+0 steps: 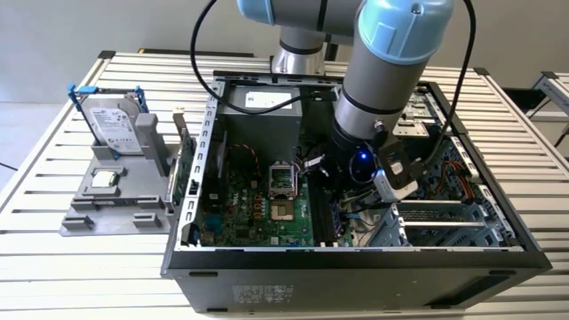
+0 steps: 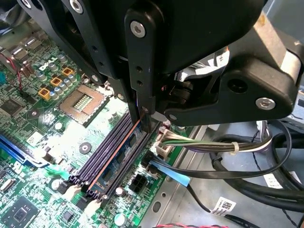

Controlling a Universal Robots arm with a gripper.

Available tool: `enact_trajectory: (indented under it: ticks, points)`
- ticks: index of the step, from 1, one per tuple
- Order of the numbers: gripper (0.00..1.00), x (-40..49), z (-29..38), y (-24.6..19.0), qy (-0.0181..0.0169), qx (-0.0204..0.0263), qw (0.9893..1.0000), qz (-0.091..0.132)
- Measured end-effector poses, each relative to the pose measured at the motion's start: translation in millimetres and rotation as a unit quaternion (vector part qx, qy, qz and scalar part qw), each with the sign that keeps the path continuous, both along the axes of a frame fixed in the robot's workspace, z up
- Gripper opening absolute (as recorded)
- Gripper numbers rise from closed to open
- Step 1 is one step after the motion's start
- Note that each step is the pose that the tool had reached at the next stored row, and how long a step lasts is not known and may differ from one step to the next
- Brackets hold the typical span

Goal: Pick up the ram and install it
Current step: 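Insert the ram into the slot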

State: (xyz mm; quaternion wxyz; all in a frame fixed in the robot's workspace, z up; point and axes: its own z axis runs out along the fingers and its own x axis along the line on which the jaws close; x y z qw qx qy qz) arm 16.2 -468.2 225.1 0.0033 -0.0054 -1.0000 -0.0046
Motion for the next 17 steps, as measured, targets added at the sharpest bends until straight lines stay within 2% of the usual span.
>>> enact_trajectory:
  ticks: [7,17]
  points:
    - [0.0,-0.1,-0.3,-2.1,0.0,0.0,1.0,0.0]
    - [0.0,-1.1,-3.8,-2.5,0.0,-0.0002,1.0,0.001]
